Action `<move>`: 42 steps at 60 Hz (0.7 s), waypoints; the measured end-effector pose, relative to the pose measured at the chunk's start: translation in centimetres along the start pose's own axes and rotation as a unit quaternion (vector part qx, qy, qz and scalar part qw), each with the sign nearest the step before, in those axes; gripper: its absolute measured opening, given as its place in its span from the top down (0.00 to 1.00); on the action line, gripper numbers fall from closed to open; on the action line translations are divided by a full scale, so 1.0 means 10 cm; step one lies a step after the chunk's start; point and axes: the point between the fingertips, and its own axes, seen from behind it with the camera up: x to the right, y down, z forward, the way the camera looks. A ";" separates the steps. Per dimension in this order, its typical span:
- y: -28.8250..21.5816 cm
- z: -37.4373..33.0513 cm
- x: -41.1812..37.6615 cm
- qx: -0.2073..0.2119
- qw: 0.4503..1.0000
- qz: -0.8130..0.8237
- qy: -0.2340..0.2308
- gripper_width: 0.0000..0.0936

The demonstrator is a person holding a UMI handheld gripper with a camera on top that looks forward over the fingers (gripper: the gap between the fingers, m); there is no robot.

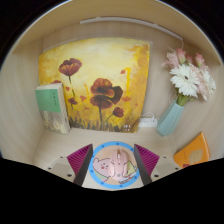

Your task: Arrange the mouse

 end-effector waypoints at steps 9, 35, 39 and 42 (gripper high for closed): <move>-0.10 -0.66 -0.20 0.033 0.999 0.004 -0.003 0.12; 0.61 -1.71 -0.52 0.045 0.999 0.031 0.005 0.14; 0.69 -1.78 -0.59 0.043 0.999 0.029 0.002 0.14; 0.72 -1.82 -0.65 0.044 0.999 0.027 -0.004 0.13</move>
